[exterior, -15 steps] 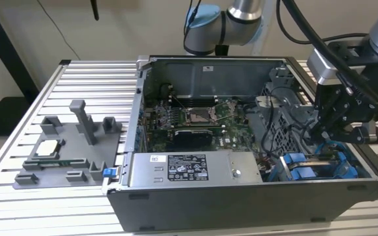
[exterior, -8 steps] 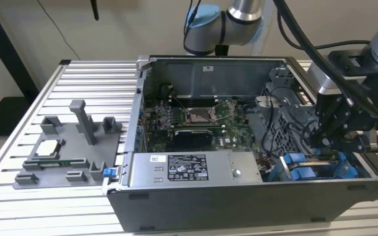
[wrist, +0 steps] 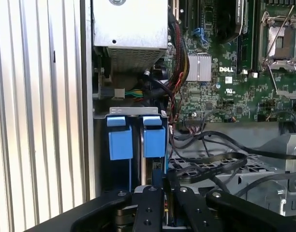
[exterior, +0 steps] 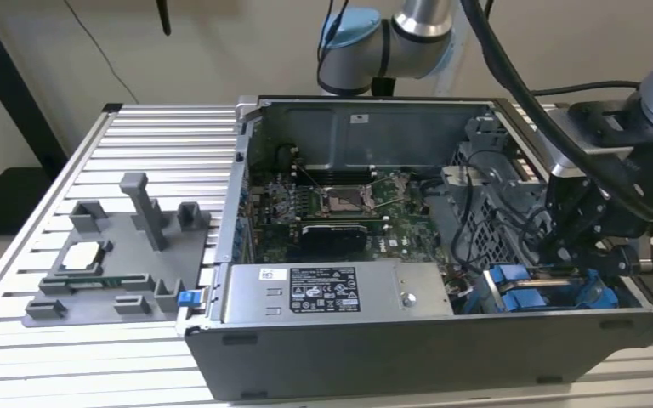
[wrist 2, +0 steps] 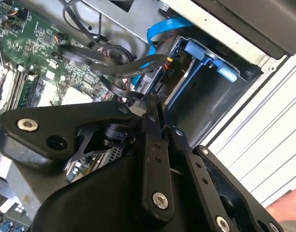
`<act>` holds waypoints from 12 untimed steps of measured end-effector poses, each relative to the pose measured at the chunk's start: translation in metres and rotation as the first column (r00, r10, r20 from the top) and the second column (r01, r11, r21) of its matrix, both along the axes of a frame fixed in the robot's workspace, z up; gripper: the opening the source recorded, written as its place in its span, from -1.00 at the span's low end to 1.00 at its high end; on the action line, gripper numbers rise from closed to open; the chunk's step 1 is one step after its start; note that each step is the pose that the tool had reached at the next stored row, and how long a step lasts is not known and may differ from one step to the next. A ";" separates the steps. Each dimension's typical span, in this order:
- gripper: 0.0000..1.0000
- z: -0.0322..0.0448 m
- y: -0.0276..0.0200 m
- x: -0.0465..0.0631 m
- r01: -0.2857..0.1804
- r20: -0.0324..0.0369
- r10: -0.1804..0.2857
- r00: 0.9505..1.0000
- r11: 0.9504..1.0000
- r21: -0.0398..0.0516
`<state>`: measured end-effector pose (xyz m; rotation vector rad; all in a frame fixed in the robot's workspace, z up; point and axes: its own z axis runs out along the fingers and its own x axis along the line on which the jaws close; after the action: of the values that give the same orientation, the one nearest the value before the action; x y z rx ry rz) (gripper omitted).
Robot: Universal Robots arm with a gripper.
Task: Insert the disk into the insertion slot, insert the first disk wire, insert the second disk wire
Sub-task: 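Insert the second disk wire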
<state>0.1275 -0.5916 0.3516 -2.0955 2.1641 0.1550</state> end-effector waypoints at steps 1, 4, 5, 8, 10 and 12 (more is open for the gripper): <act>-1.00 -0.0007 0.0000 0.000 0.000 0.001 0.000 1.000 1.000 0.000; -1.00 -0.0021 0.0000 0.001 0.000 0.005 0.000 1.000 1.000 0.000; -1.00 -0.0025 -0.0001 0.001 0.000 0.008 0.000 1.000 1.000 0.000; -1.00 -0.0032 0.0000 0.001 0.000 0.020 0.000 1.000 1.000 0.001; -1.00 -0.0035 0.0000 0.001 0.000 0.030 0.000 1.000 1.000 0.001; -1.00 -0.0037 0.0000 0.001 0.000 0.036 0.000 0.999 1.000 0.001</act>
<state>0.1290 -0.5917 0.3479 -2.0815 2.1432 0.1174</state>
